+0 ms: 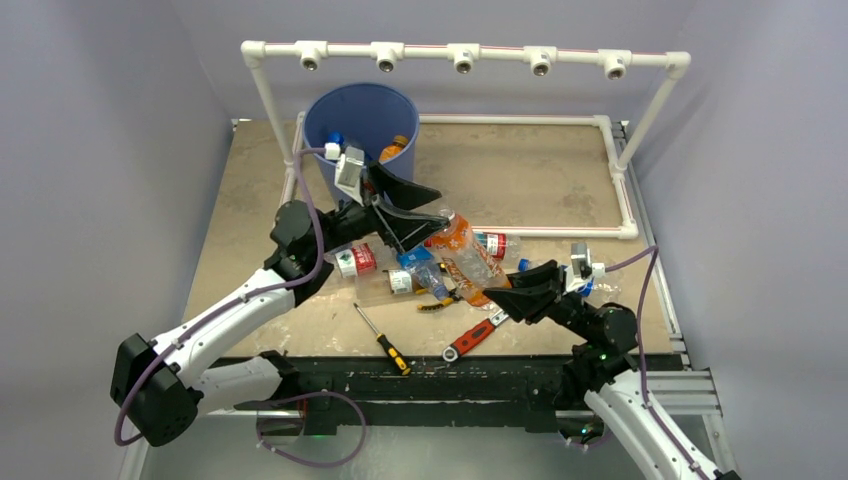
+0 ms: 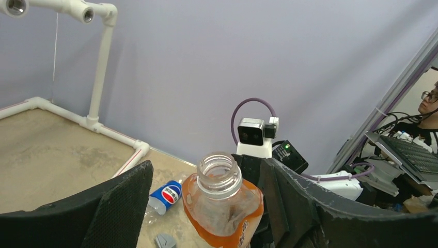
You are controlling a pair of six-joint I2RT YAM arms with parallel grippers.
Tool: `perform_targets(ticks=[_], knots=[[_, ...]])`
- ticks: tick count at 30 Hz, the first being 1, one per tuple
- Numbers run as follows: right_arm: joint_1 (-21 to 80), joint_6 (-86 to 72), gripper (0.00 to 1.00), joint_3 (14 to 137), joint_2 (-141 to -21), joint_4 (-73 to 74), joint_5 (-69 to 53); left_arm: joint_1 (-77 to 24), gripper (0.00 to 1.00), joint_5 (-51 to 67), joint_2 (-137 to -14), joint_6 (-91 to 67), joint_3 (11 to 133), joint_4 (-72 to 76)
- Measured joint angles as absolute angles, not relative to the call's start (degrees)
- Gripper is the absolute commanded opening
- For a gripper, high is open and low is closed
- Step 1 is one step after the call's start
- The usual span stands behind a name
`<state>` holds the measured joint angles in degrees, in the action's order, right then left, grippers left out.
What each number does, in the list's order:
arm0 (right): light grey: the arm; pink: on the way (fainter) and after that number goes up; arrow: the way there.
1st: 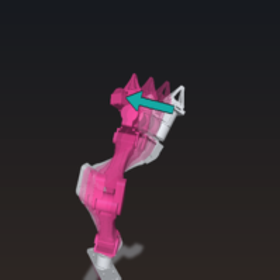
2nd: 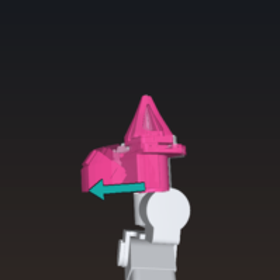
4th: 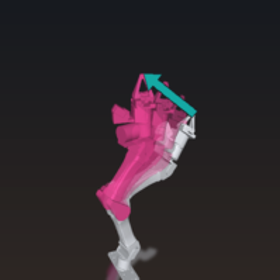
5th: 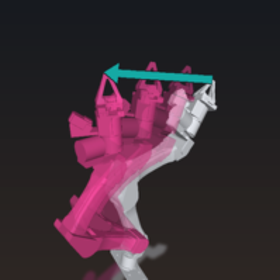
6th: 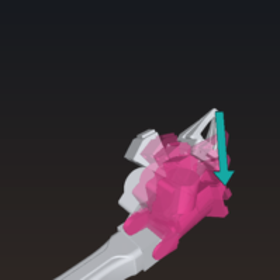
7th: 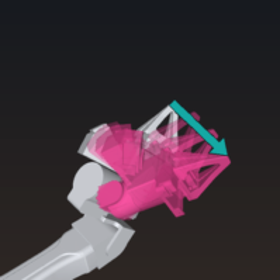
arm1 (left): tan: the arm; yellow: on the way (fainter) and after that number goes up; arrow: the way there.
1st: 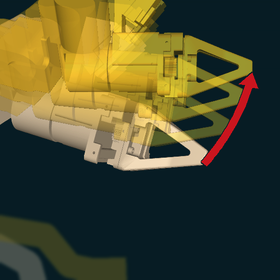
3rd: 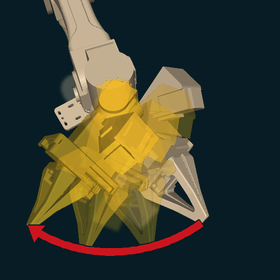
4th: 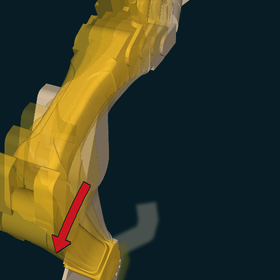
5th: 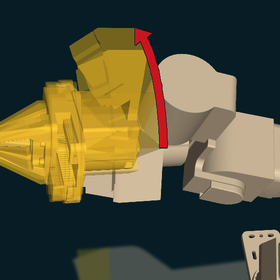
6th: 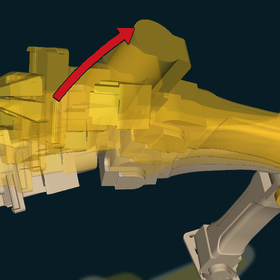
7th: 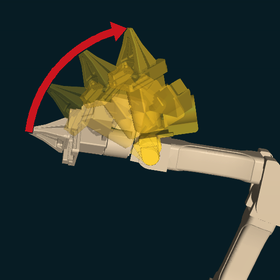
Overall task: Put the plastic bottles in the bin
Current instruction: Pick up the plastic bottle from the corner of the board.
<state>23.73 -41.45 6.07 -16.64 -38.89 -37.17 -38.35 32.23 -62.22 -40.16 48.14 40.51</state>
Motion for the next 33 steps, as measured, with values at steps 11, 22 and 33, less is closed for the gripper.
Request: perform_targets(ticks=[11,22,33], knots=[[23.73,-41.01,0.00,6.07,-15.62,-36.93,-37.19,-41.93,0.35,30.39,-64.71,-36.91,50.09,35.90],[23.73,-40.53,0.41,6.07,-14.06,-34.50,-37.12,-43.29,0.00,29.71,-64.71,-36.56,50.37,35.81],[23.73,-41.58,0.99,10.33,-15.57,-29.28,-36.86,-43.66,0.00,26.68,-60.53,-33.52,50.35,32.47]])
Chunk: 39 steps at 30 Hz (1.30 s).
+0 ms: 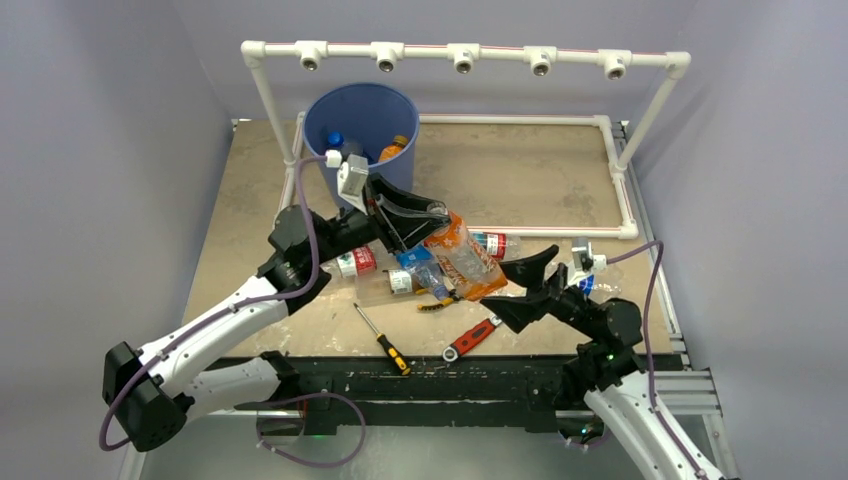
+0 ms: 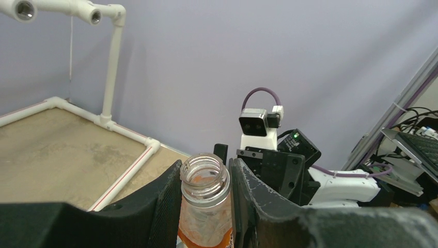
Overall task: Put the plastic bottles in the bin
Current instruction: Pick up the plastic bottle from the corner of the board, then place the plastic bottle in the trash bin.
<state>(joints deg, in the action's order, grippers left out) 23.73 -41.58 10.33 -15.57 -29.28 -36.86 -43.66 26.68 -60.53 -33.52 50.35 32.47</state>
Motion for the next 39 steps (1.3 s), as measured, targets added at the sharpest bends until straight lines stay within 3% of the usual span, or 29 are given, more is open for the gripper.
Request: perform_targets(ticks=[13,20,27,32,39], knots=[[23.73,-37.12,0.99,25.34,-21.85,-16.25,-41.08,-44.12,0.00,15.90,-53.71,-23.20,53.49,19.79],[23.73,-40.01,0.99,24.27,-17.72,-16.32,-40.49,-44.01,0.00,9.61,-52.21,-17.26,57.69,14.81],[23.73,-41.54,0.99,23.20,-12.03,-13.72,-30.22,-44.01,0.00,-4.27,-50.28,-9.65,60.27,11.99],[23.73,-40.56,0.99,21.15,-12.10,-9.39,-24.93,-43.99,0.00,-16.80,-50.78,-4.51,62.85,14.31],[23.73,-39.70,0.99,19.64,-10.74,-5.34,-21.52,-43.97,0.00,-25.71,-58.57,4.16,68.71,22.00]])
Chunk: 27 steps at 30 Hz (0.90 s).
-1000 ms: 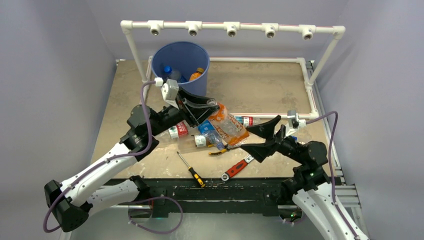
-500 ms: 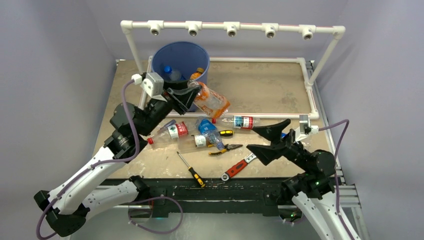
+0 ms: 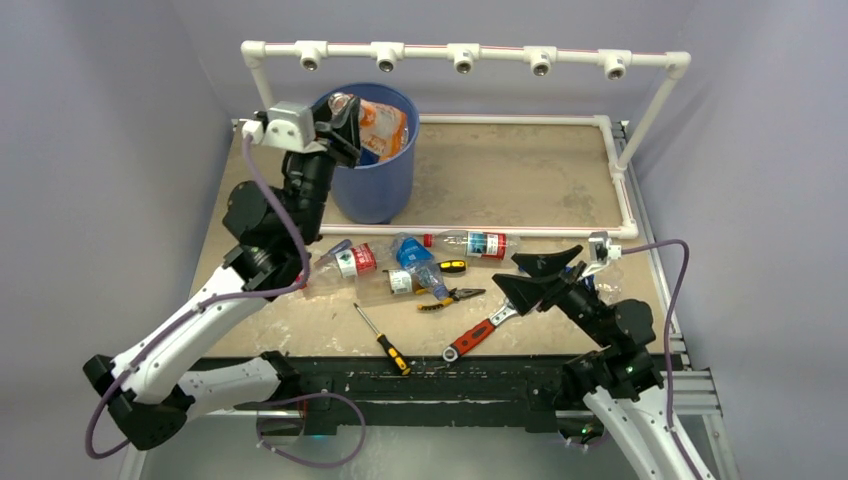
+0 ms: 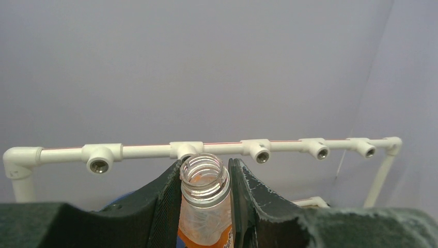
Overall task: Put the plastic bottles in the bin
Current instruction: Place the plastic bottle in the trash bin.
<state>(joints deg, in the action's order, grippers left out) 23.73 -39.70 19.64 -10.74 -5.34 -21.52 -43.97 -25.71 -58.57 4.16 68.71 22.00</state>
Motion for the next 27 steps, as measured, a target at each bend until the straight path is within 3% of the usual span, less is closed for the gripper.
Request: perform_targets(ticks=[12,17,27], knots=[[23.73,-38.30,0.98,19.57,-5.21,1.10,-18.76,-38.04,0.00,-28.64,-72.66,11.53,70.61,32.69],[23.73,-37.36,0.98,19.57,-3.38,3.92,-18.33,-32.27,0.00,-25.34,-76.12,8.47,70.63,35.46],[23.73,-36.42,0.98,19.57,-2.85,6.63,-17.37,-32.21,0.00,-14.52,-84.07,3.73,70.63,32.38]])
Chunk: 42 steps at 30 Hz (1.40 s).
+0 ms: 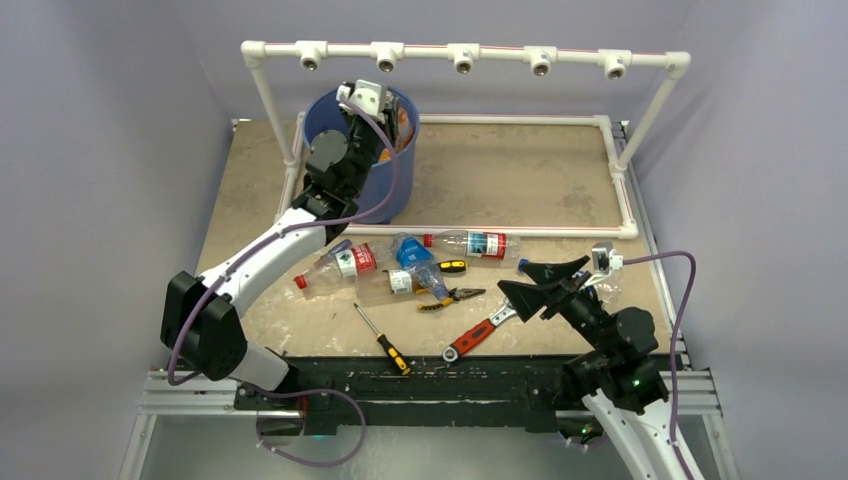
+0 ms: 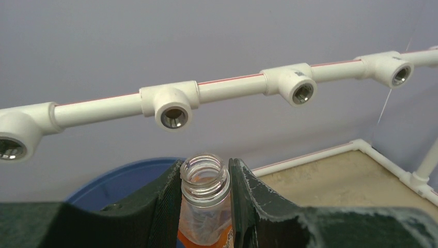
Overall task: Put the plastic bottles in the bin
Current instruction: Place the plastic bottle in the trash bin.
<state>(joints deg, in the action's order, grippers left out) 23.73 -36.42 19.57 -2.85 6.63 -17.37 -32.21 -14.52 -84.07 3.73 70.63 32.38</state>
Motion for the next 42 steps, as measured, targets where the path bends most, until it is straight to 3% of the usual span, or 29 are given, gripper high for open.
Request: perform_targets(ticks=[14,42], knots=[[23.73,-36.23,0.98,19.57,-2.87,6.66,-16.97,-32.03,0.00,-13.56,-86.24,5.19,70.50,28.16],[23.73,-36.01,0.98,19.57,-3.20,7.53,-15.99,-28.71,0.00,-35.64,-77.01,12.40,69.95,27.38]])
